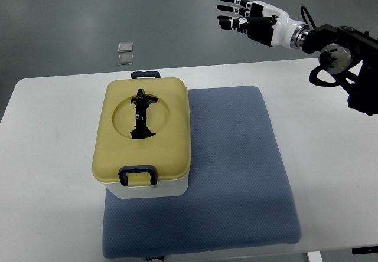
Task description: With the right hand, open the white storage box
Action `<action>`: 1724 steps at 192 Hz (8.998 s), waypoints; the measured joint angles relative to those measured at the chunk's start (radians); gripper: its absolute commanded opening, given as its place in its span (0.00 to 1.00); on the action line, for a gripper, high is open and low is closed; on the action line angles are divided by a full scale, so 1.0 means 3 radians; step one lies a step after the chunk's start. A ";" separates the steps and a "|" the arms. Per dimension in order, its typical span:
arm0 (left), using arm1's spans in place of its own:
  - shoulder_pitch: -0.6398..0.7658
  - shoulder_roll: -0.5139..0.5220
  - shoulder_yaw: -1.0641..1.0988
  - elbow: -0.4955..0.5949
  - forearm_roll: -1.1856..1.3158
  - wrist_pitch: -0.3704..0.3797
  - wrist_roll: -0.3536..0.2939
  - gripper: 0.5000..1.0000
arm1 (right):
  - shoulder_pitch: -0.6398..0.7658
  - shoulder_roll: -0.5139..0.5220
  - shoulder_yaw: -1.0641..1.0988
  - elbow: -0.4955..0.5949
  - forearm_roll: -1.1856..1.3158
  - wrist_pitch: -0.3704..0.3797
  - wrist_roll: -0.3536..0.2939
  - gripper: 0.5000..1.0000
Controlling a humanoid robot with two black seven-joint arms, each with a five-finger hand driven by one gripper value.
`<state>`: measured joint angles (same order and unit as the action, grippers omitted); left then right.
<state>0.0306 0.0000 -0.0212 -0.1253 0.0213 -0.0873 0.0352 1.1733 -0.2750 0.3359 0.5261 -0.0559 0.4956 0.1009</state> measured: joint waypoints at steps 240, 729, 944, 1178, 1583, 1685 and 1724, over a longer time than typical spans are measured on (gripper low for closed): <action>0.0000 0.0000 -0.0001 -0.0007 0.0001 -0.0001 0.0001 1.00 | 0.0829 -0.0183 -0.0042 0.1255 -0.4253 0.0302 0.1409 0.86; 0.0000 0.0000 -0.0001 -0.0007 0.0001 0.0000 0.0001 1.00 | 0.1275 0.0789 -0.0761 0.1324 -0.5559 -0.0061 0.1519 0.00; 0.0000 0.0000 -0.0001 -0.0007 0.0001 0.0000 0.0001 1.00 | 0.1744 -0.0047 -0.0191 0.1454 -0.5481 0.0144 0.1700 0.00; 0.0000 0.0000 -0.0001 -0.0007 0.0001 0.0000 0.0000 1.00 | 0.0658 -0.0967 -0.1181 0.0974 -0.5546 -0.1355 0.1700 0.00; 0.0001 0.0000 -0.0001 -0.0007 0.0001 -0.0001 0.0000 1.00 | -0.0049 -0.0164 -0.0651 0.0196 -0.1589 0.0184 0.1390 0.84; 0.0000 0.0000 -0.0001 -0.0007 0.0001 0.0000 0.0001 1.00 | -0.0397 0.0197 -0.0361 -0.0217 0.0834 -0.0223 -0.0182 0.84; 0.0000 0.0000 -0.0001 -0.0007 0.0001 0.0000 0.0001 1.00 | -0.0403 0.0200 -0.0346 -0.0220 0.1019 -0.0270 -0.0233 0.85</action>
<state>0.0306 0.0000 -0.0215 -0.1273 0.0215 -0.0874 0.0355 1.0525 -0.2149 0.2322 0.4601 0.2499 0.4147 0.0309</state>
